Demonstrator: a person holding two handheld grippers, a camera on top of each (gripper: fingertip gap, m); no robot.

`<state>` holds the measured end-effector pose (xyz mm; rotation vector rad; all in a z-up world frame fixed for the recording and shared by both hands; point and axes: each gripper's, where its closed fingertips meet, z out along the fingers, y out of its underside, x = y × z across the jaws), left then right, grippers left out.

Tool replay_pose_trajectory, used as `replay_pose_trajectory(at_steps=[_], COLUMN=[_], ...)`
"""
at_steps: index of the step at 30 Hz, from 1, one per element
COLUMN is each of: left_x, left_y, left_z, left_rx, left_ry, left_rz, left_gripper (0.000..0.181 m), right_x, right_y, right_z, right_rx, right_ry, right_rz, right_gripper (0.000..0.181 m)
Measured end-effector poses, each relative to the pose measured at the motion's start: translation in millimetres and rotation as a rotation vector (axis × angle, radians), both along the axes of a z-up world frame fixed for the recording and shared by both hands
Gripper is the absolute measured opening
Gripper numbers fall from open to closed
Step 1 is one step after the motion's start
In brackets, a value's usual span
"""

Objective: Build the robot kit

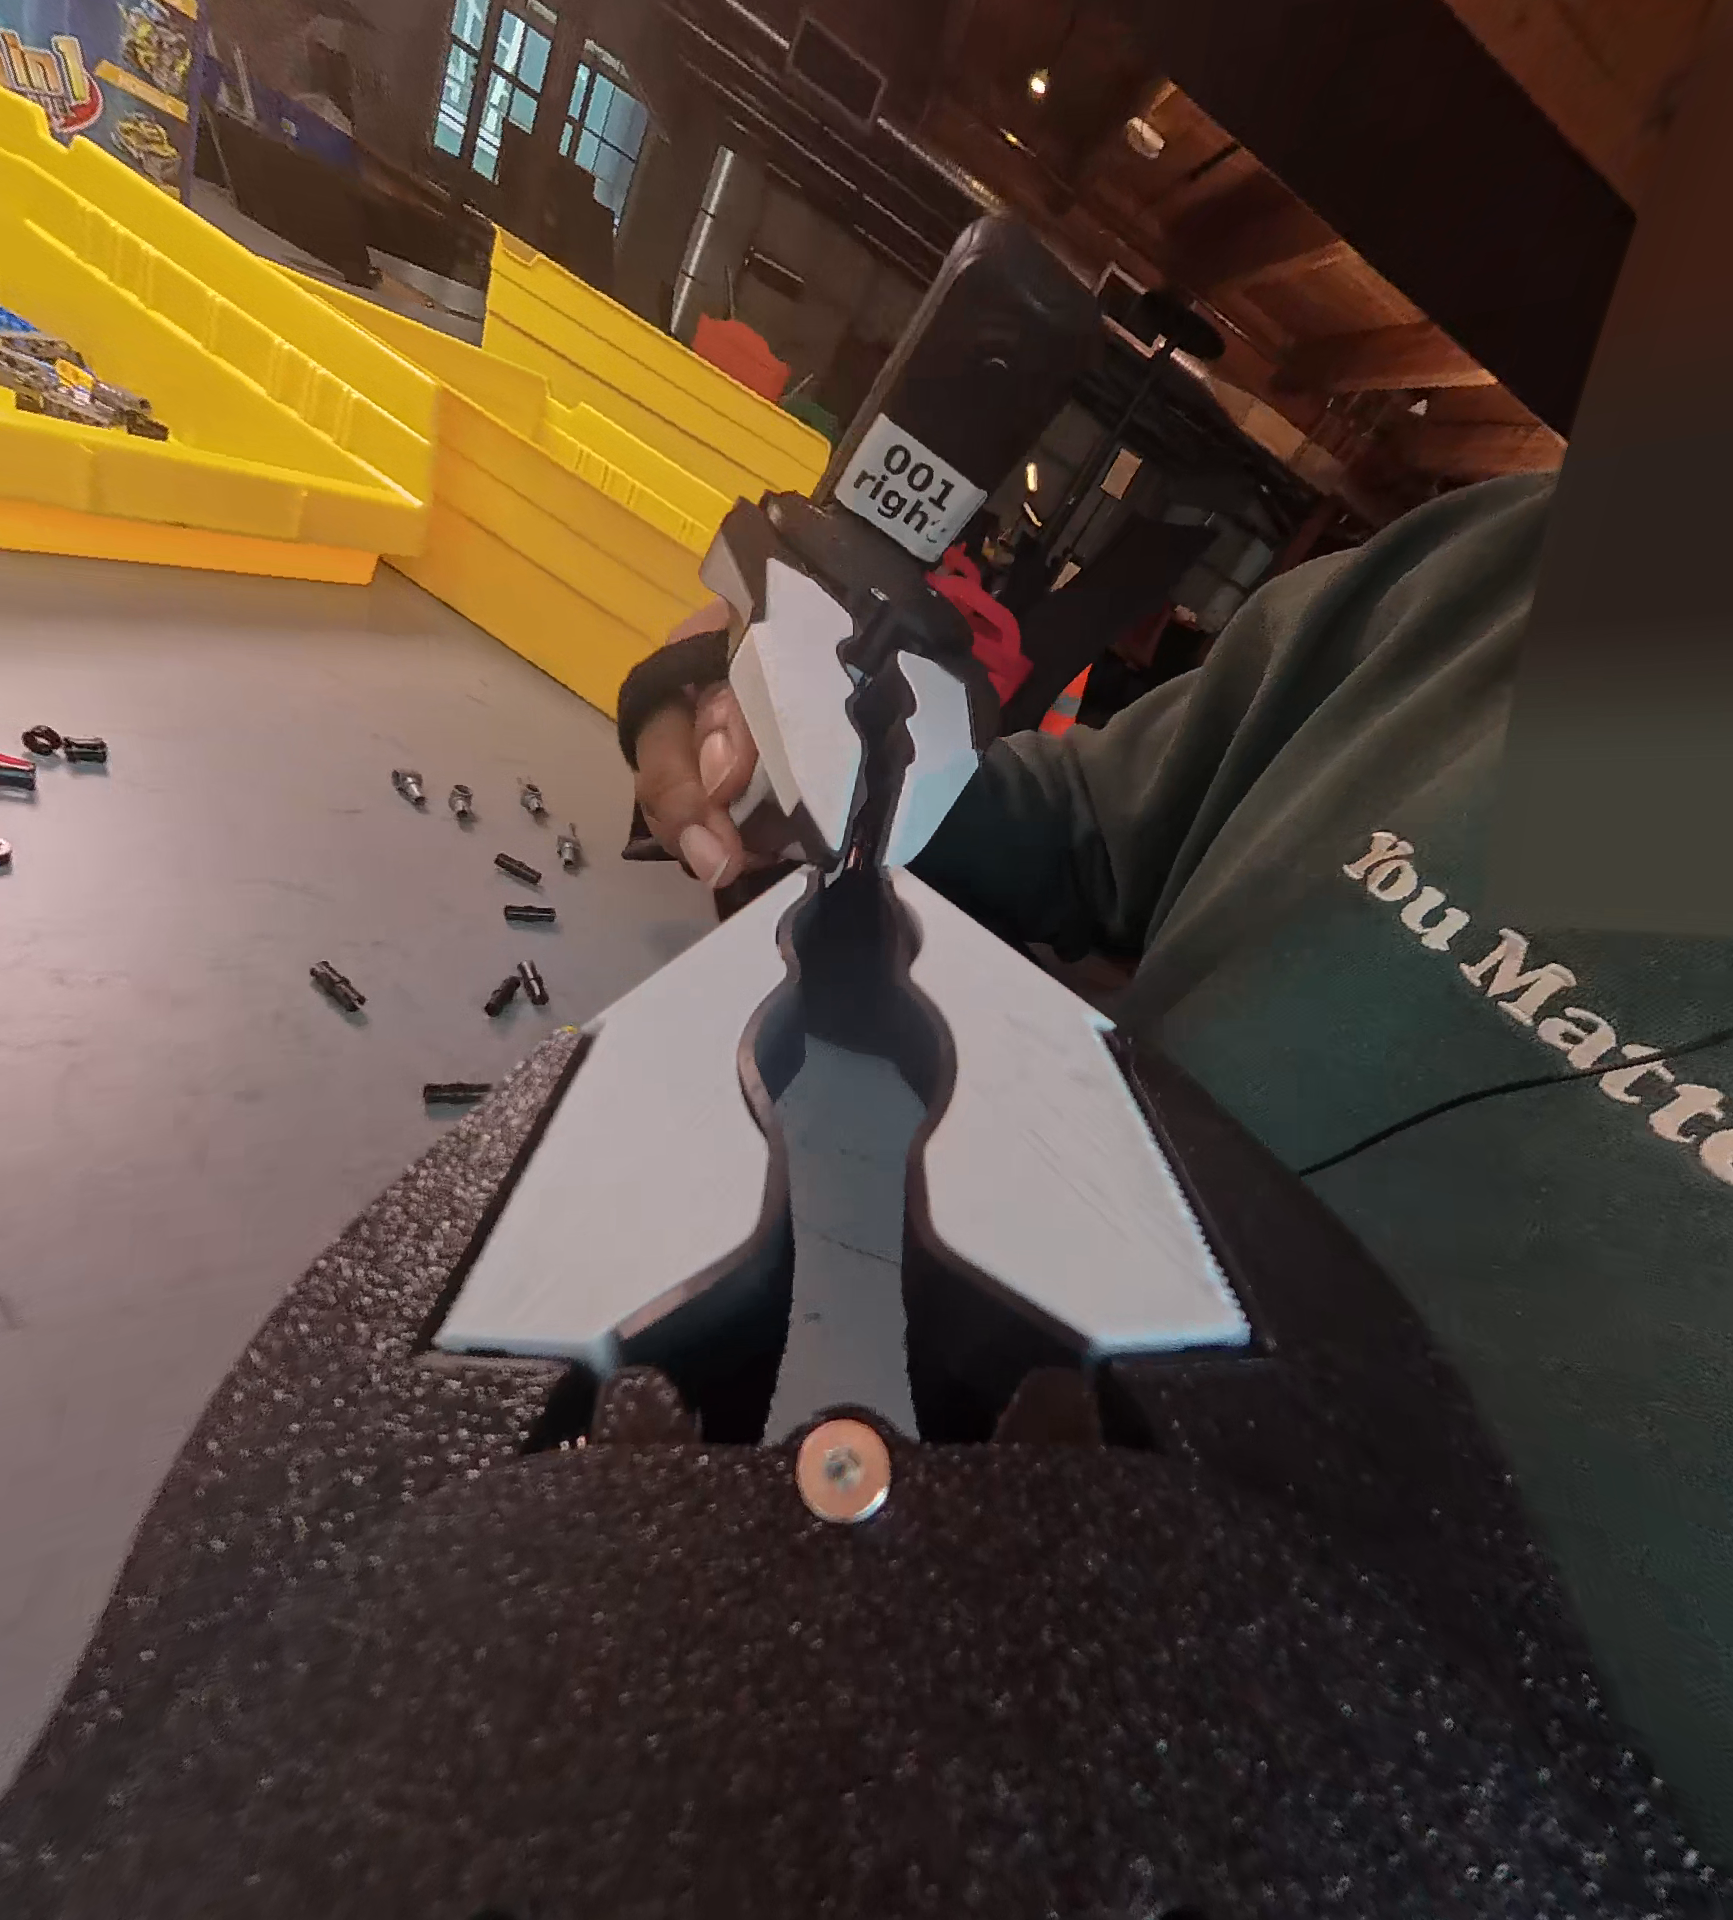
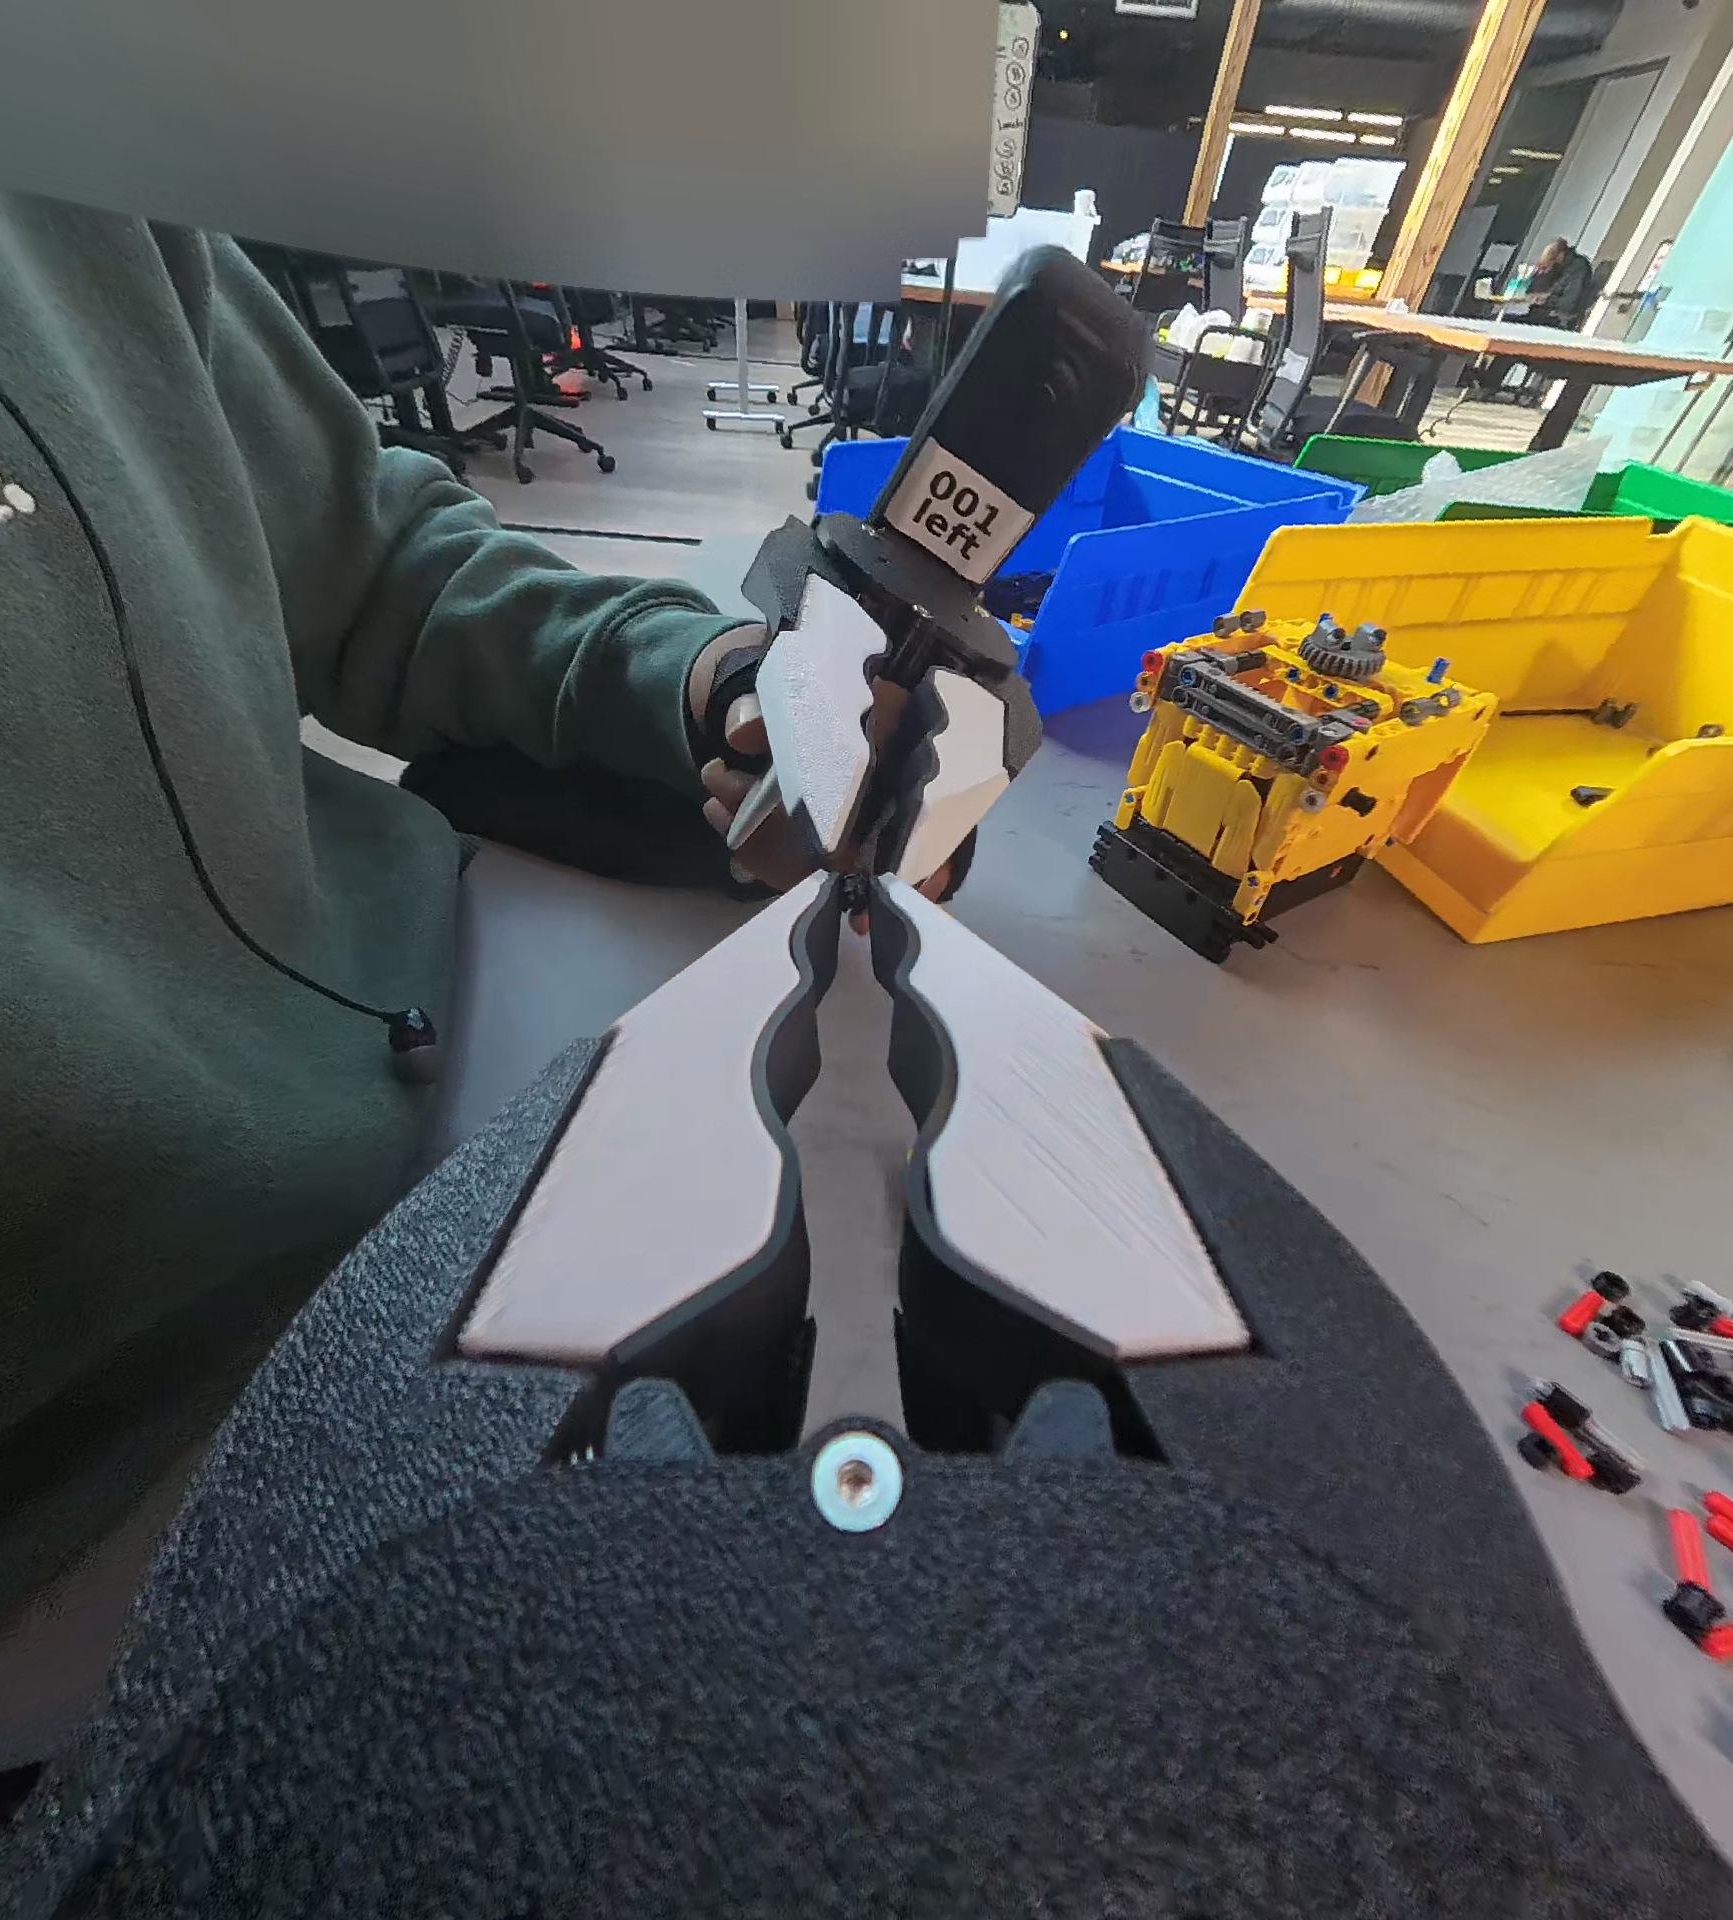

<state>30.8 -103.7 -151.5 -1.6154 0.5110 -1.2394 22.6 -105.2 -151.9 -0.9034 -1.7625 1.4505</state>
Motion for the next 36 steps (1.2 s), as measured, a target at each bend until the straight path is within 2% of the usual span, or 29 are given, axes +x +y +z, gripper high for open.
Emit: replay_pose_trajectory(at_steps=[12,18,29,31,32,34,36], left_x=[-4,-4,-7,-7,-9,-17,-27], left_y=[-2,0,1,4,6,13,17], left_z=[6,2,2,-4,-10,-35,-64], left_rx=[-0.272,-0.315,-0.326,-0.306,-0.275,-0.195,-0.118], left_ry=[-0.314,-0.334,-0.356,-0.272,-0.172,0.137,0.460], left_rz=[-0.154,-0.153,-0.150,-0.106,-0.063,0.053,0.130], left_gripper=[0.008,0.004,0.003,0.004,0.009,0.020,0.021], right_x=[-4,-6,-4,-5,-6,-7,-5], right_y=[-2,0,2,6,11,29,37], right_z=[3,-1,4,-1,-7,-39,-62], right_rx=[0.265,0.325,0.280,0.262,0.258,0.291,0.300], right_ry=[0.114,0.109,0.114,0.055,-0.002,-0.231,-0.381], right_rz=[-0.081,-0.106,-0.102,-0.097,-0.101,-0.110,-0.080], right_gripper=[0.005,0.005,0.004,0.004,0.004,0.004,0.004])
